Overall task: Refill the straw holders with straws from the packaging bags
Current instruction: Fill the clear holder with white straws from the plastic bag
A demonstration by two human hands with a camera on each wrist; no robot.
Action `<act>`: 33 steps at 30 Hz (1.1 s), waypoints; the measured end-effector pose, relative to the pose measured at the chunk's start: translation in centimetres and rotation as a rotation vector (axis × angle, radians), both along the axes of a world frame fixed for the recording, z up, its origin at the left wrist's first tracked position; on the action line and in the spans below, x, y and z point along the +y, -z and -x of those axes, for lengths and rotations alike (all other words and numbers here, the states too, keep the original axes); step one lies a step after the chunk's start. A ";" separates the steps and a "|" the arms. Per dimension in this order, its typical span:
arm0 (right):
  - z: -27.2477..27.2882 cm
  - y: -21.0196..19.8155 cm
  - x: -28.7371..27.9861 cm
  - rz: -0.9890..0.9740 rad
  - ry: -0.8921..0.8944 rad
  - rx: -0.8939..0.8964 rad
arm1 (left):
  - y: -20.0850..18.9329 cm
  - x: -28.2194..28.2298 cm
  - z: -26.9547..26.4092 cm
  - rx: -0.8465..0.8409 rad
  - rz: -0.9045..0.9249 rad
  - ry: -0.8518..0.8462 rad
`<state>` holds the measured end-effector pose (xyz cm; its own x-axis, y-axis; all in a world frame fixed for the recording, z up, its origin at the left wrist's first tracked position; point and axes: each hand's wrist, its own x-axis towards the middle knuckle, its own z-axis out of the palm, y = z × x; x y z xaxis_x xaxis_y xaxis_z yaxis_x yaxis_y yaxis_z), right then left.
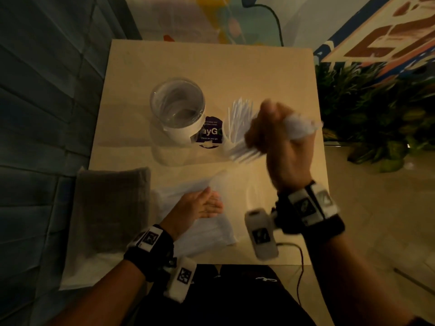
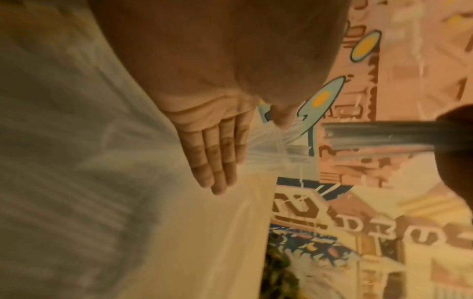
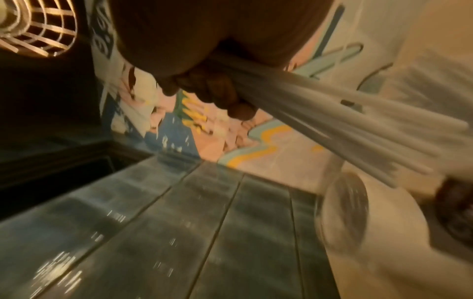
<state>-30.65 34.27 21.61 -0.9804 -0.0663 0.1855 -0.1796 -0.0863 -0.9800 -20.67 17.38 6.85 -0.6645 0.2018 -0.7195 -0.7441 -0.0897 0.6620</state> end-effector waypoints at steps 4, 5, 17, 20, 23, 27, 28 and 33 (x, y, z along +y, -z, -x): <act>5.6 3.5 0.4 -0.092 0.223 -0.042 | 2.8 -2.0 -1.6 0.202 0.352 0.219; 6.5 4.9 0.2 -0.126 0.252 -0.069 | 3.2 -2.3 -2.0 0.258 0.456 0.285; 7.4 7.6 3.3 -0.314 0.412 -0.051 | 6.1 -5.3 -4.9 0.505 0.741 0.325; 4.1 6.9 6.3 -0.192 0.477 -0.025 | 7.0 -5.7 -5.3 0.496 0.920 0.443; -0.4 11.5 8.1 -0.342 0.397 -0.268 | 8.3 -5.9 -5.2 0.392 0.959 0.489; -6.3 19.9 8.6 -0.739 0.041 -0.677 | 9.8 -6.0 -4.9 0.293 0.986 0.653; -7.3 21.2 8.3 -0.791 -0.048 -0.717 | 9.9 -5.9 -5.0 0.279 0.986 0.670; -8.7 22.0 4.1 -0.798 -0.339 -0.849 | 10.6 -5.5 -4.7 0.315 1.020 0.711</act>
